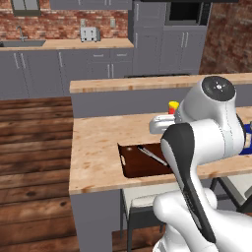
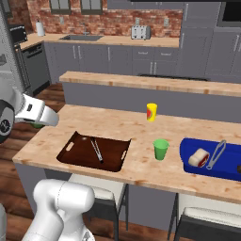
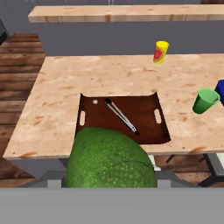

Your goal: Gather the corn and avocado from the fridge and place them on a tray on the dining counter. Then gather the steak and chicken drumstick from the fridge and place them on the other tray.

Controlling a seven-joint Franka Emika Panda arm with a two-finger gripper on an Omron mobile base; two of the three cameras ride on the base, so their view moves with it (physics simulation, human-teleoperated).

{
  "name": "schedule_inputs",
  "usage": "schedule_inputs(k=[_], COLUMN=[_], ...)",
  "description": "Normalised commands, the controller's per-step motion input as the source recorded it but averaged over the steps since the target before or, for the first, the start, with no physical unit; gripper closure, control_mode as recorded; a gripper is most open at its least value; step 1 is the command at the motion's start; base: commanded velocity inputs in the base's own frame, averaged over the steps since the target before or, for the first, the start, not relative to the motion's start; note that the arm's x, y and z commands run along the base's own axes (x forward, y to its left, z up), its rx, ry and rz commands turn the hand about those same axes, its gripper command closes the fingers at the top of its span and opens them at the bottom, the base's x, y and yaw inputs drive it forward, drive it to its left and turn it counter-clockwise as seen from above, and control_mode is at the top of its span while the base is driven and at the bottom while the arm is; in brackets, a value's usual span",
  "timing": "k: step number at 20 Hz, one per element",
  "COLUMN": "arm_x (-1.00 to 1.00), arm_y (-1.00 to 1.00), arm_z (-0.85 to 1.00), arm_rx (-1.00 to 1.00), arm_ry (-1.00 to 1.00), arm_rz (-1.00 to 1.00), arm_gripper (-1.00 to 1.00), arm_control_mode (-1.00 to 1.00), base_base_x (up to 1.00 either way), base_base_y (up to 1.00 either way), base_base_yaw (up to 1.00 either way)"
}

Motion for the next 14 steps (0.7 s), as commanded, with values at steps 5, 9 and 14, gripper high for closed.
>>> schedule_inputs(k=[5,9,14], arm_x=[0.24,0.17,0.21], arm_y=[0.0,0.0,0.0], arm_z=[-0.8,-0.5,-0.51], arm_rx=[0.0,0.0,0.0], arm_ry=[0.19,0.06,0.01], arm_rz=[0.0,0.0,0.01], arm_gripper=[1.0,1.0,1.0], arm_control_mode=[-1.0,-1.0,-1.0], base_base_x=[0.0,0.0,0.0], base_base_y=[0.0,0.0,0.0], base_base_yaw=[0.0,0.0,0.0])
